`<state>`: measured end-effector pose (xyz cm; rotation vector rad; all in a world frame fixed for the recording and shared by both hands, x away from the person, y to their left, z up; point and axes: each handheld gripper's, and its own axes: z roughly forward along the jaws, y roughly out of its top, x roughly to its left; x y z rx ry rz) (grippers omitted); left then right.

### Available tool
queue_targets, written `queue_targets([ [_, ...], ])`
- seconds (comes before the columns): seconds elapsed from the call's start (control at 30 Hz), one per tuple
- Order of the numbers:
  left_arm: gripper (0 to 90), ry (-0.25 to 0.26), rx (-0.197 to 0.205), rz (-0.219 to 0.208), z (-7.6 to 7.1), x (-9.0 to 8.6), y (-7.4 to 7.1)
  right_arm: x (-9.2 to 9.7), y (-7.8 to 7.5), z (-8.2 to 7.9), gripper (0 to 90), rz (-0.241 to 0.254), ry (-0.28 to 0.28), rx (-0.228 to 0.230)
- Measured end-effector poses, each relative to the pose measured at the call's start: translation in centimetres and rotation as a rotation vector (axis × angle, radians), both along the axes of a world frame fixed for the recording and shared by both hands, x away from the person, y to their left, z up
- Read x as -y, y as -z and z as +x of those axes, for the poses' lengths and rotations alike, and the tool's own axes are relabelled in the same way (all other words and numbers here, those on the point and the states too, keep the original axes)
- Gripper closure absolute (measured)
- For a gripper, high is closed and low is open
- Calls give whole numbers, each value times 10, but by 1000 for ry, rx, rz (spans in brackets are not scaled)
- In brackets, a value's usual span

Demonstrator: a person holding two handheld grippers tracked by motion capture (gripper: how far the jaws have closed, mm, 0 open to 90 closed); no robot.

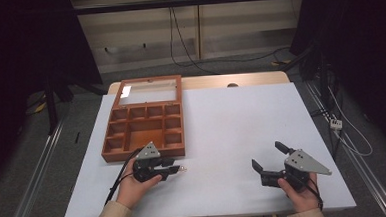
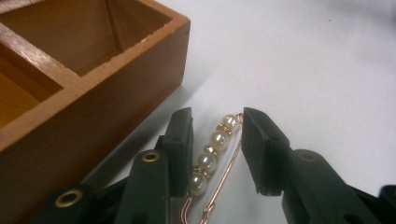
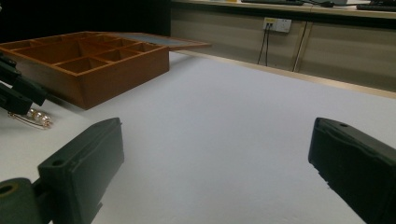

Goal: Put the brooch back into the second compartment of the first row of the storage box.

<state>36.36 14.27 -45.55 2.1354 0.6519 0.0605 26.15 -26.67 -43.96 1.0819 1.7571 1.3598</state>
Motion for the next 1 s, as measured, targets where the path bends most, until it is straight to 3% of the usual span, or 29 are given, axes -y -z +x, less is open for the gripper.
queue_targets([
  [0.13, 708, 9, -27, 26, 2, 2, 5, -1, 0, 0, 27, -6, 0, -6],
  [0.3, 760, 9, -7, 41, -1, 4, 4, -2, 0, 0, 29, -20, -2, -2],
  [0.47, 798, 17, -22, 51, -4, 5, 3, -2, 1, 0, 30, -23, -3, -1],
  [0.77, 803, -9, -57, 37, -3, 3, 1, 0, 0, -1, 30, -18, 0, 2],
  [1.0, 803, -28, -78, -9, -3, -6, -10, -1, -1, -1, 30, -16, 6, 3],
])
